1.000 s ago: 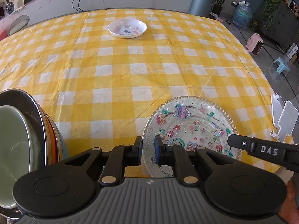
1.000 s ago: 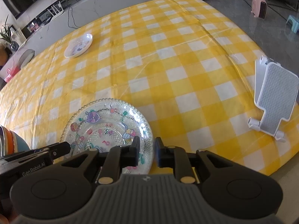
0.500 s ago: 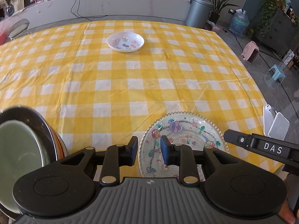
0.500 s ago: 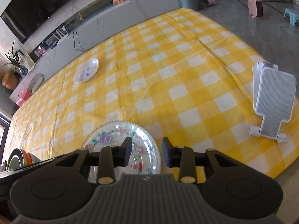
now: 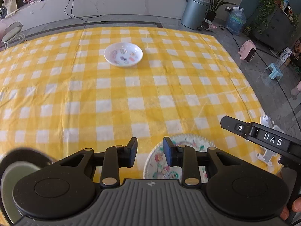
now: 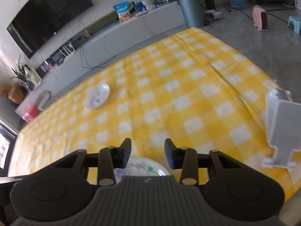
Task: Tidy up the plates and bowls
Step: 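Close both tools on the rim of the small saucer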
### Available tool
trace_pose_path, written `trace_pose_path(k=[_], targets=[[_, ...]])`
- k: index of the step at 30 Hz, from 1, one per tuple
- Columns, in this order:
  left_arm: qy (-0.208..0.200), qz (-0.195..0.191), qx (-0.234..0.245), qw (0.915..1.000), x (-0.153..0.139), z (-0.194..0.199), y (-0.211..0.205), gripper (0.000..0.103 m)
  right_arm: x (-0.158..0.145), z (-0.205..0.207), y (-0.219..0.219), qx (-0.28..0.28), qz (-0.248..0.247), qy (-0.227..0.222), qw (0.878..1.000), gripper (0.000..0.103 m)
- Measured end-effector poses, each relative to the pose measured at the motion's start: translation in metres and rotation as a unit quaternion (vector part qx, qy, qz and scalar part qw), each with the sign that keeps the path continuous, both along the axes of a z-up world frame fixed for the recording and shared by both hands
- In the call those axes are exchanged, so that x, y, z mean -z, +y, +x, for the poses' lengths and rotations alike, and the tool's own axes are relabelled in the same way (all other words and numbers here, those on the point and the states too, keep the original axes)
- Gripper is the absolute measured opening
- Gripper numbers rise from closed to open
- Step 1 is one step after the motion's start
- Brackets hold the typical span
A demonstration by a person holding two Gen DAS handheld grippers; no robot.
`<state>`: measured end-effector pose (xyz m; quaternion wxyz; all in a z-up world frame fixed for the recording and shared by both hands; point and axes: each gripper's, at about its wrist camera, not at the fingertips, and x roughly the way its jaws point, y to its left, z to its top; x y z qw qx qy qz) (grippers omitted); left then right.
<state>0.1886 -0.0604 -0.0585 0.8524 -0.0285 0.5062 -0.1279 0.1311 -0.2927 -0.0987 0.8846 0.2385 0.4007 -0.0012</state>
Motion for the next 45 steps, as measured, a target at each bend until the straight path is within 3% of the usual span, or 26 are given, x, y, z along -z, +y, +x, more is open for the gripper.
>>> trace_pose_path(k=[6, 12, 18, 22, 27, 35, 45], targets=[[-0.018, 0.004, 0.010, 0.9998, -0.019, 0.027, 0.007, 0.047, -0.008, 0.032, 0.015, -0.013, 0.001, -0.017, 1.000, 0.043], [-0.014, -0.020, 0.017, 0.9995, -0.029, 0.064, 0.024, 0.048, -0.009, 0.062, 0.027, -0.020, 0.019, -0.030, 0.999, 0.043], [-0.024, -0.005, 0.020, 0.9995, -0.030, 0.100, 0.043, 0.048, 0.003, 0.097, 0.032, -0.022, 0.051, -0.035, 0.998, 0.043], [-0.029, 0.006, 0.015, 0.9995, -0.017, 0.126, 0.053, 0.048, 0.017, 0.123, 0.040, -0.028, 0.065, -0.020, 0.997, 0.043], [-0.004, -0.013, 0.006, 0.9999, 0.007, 0.161, 0.059, 0.048, 0.030, 0.158, 0.053, -0.040, 0.059, -0.004, 0.997, 0.040], [0.019, 0.006, -0.012, 0.9997, 0.041, 0.205, 0.058, 0.048, 0.048, 0.203, 0.065, -0.047, 0.071, 0.009, 0.996, 0.035], [0.028, -0.012, -0.025, 0.9992, 0.064, 0.231, 0.066, 0.031, 0.070, 0.223, 0.063, -0.048, 0.108, 0.015, 0.993, 0.028]])
